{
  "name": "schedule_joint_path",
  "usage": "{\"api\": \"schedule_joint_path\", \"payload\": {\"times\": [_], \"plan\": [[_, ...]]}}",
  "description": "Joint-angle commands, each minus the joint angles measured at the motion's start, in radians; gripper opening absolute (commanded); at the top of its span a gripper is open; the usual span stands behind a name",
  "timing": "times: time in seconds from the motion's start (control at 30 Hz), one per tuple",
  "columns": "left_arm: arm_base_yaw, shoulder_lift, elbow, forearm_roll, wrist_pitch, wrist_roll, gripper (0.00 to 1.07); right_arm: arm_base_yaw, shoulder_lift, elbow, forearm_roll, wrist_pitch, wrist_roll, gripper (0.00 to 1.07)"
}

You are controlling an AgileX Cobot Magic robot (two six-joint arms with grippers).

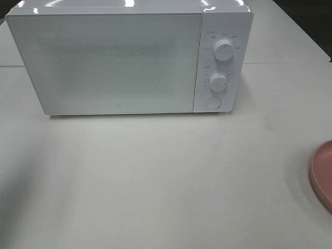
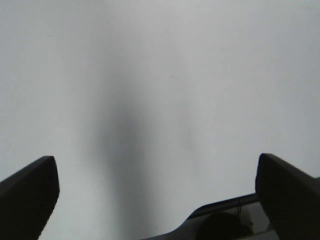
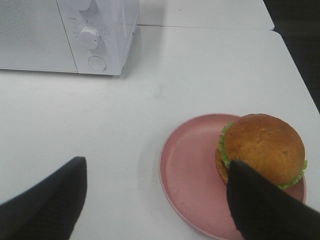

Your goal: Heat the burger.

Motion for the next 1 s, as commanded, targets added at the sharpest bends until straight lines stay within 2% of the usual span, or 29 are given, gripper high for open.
{"api": "schedule_joint_path", "payload": {"times": [0.03,0.27,0.33,0.43,0.5,0.7,0.77,1.0], "plan": [[0.046,-0.089,0.031,0.035,0.017,-0.048,1.00,-0.004,-0.027,0.003,-0.004,-0.003,-0.006,0.75],[0.048,-0.248,0.132,0.138,0.017,-0.118,1.00,-0.004,-0.027,0.003,-0.004,-0.003,-0.006,0.75],[0.048,-0.365,0.213,0.171,0.017,-0.139,1.00,-0.004,-0.027,0.003,-0.004,-0.003,-0.006,0.75],[0.048,-0.394,0.234,0.173,0.017,-0.144,1.00,-0.004,-0.027,0.003,-0.004,-0.003,-0.006,0.75],[0.048,-0.492,0.306,0.174,0.025,-0.145,1.00,-0.004,-0.027,0.003,-0.004,-0.003,-0.006,0.75],[0.048,-0.642,0.361,0.174,0.031,-0.163,1.00,-0.004,-0.027,0.003,-0.004,-0.003,-0.006,0.75],[0.048,-0.664,0.368,0.175,0.025,-0.166,1.00,-0.004,-0.027,0.003,-0.004,-0.003,-0.006,0.75],[0.048,-0.898,0.366,0.192,0.025,-0.167,1.00,-0.004,-0.027,0.003,-0.004,-0.003,-0.006,0.75]]}}
